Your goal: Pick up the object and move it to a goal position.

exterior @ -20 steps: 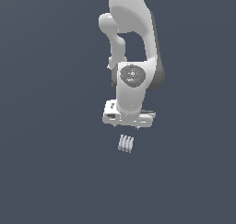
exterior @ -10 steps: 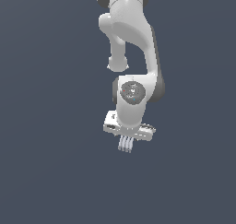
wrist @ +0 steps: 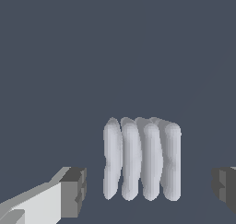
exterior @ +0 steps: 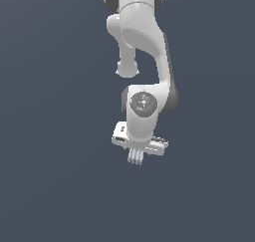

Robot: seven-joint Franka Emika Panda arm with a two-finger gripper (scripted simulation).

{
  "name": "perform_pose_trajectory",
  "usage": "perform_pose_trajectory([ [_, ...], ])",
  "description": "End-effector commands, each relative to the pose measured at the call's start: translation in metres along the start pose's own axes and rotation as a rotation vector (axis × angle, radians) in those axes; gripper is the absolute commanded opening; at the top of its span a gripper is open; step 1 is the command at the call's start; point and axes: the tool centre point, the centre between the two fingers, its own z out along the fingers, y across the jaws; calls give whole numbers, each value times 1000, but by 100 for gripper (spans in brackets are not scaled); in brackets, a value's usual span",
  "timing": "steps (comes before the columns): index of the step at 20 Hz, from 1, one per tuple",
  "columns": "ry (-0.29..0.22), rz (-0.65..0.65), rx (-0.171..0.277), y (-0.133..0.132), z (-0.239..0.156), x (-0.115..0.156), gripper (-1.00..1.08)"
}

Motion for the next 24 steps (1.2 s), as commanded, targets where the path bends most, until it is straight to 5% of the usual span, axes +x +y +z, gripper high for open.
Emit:
perform_pose_trajectory([
  [1,-1,0,0,0,5,0,100],
  [15,0,4,0,0,49,1,100],
  [16,0,4,0,0,49,1,-100],
  [24,0,4,0,0,49,1,-100],
])
